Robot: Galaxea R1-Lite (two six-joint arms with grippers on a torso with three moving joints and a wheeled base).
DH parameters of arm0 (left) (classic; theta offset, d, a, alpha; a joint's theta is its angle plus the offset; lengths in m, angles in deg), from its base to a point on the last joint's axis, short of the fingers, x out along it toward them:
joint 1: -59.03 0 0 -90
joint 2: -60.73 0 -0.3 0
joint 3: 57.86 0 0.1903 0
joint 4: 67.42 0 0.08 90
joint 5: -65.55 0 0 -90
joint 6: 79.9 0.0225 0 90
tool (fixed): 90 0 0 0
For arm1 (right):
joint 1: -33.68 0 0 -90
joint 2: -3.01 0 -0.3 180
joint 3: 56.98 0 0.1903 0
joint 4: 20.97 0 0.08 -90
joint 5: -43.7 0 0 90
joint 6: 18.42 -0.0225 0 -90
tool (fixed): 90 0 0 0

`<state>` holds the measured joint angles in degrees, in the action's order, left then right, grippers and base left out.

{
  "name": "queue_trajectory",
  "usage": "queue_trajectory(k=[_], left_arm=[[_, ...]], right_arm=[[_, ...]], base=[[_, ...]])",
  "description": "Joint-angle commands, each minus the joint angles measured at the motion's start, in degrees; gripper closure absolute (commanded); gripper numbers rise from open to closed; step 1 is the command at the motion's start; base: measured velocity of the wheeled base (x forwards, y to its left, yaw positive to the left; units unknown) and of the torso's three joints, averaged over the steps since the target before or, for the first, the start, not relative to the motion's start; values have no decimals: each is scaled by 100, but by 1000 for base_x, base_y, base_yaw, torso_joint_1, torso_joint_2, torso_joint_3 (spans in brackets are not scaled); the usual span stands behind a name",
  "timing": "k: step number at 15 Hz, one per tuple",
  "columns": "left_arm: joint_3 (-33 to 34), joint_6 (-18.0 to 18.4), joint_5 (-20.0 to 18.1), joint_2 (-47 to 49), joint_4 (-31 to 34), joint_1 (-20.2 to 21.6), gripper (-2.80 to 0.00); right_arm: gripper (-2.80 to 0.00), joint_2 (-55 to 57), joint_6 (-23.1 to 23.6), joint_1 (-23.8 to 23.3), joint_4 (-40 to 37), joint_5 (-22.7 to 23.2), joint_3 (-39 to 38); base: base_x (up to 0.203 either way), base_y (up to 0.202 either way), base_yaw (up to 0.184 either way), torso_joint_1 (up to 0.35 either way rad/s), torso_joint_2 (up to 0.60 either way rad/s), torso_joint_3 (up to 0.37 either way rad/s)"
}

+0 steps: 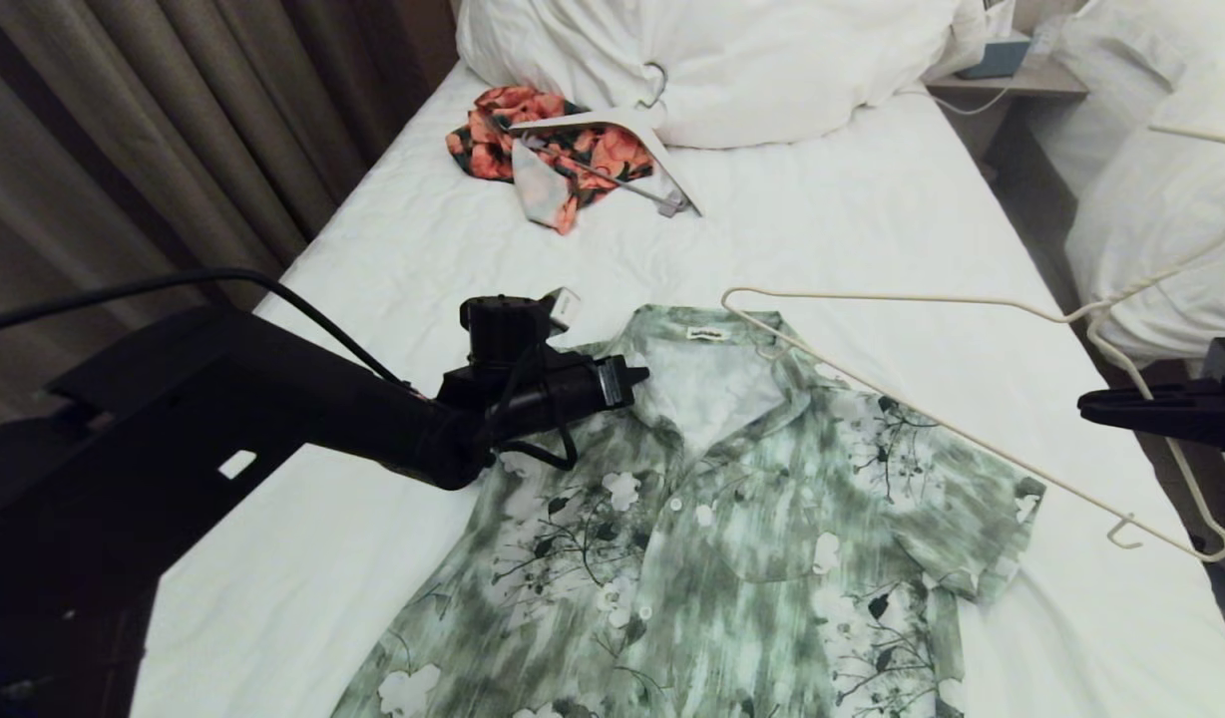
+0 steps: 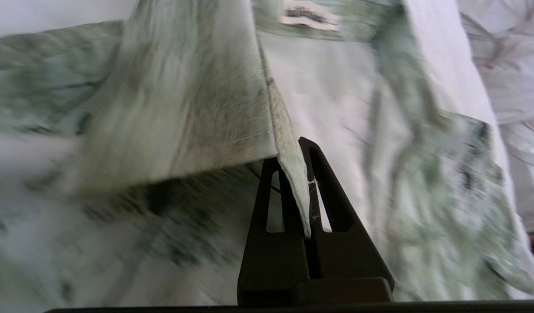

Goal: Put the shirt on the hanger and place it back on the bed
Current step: Lift the shirt and hanger, then hook one side of the shirt onto the hanger

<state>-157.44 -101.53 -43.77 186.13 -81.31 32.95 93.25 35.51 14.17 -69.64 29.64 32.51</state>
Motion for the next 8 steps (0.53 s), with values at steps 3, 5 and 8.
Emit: queue_trajectory(k=[3,5,8], left_arm=[[449,27,94,-1113,410,-196,0],[341,108,108,-1603,1264,-298,0],[97,235,119,-2133,2154,-774,0]], right_arm=[[0,182,21,83,-30,-198,-85],[0,278,21,161,-15,-226,-82],[0,399,19,548,-13,-256,-90]], base=[[0,0,0,0,0,0],[0,0,0,0,0,0],[0,0,0,0,0,0]])
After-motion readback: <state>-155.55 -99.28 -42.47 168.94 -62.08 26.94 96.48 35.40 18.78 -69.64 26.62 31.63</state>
